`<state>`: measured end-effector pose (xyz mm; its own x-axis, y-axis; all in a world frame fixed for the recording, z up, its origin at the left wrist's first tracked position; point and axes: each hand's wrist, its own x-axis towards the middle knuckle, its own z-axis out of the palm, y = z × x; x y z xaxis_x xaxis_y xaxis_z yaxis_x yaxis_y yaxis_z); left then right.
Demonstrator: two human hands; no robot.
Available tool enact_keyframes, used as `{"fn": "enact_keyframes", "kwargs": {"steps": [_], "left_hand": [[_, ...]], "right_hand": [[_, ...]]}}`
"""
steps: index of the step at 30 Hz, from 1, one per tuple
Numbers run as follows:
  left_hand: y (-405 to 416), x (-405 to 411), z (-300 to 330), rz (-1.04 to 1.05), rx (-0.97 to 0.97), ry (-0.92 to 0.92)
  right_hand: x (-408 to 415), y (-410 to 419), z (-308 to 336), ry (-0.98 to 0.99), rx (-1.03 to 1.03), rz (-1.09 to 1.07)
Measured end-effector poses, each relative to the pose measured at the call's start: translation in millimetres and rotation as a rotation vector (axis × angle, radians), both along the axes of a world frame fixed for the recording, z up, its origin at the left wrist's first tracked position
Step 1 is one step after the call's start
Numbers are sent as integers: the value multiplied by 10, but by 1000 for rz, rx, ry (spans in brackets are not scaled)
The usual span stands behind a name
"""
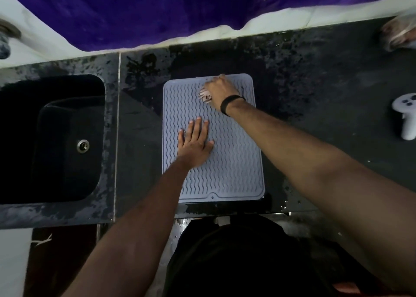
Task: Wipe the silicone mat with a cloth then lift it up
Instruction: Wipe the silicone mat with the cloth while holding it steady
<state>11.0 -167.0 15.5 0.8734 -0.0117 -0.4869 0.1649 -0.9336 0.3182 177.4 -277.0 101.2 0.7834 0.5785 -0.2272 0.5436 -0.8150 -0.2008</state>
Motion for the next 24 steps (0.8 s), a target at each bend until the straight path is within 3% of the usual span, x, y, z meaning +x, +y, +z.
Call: {"fn": "enact_keyframes", "kwargs": {"steps": [8, 15, 19, 24], "left_hand": [[10, 5, -27, -14, -3, -9], [1, 24, 25, -22, -42, 38], [13, 31, 12, -17, -40, 70], [1, 27, -5, 4, -52, 26]], "right_hand": [[301, -169, -146, -53, -191, -189], [95, 952, -90, -29, 33, 45], [24, 1230, -111, -80, -62, 185], [207, 835, -111, -111, -121, 81]]}}
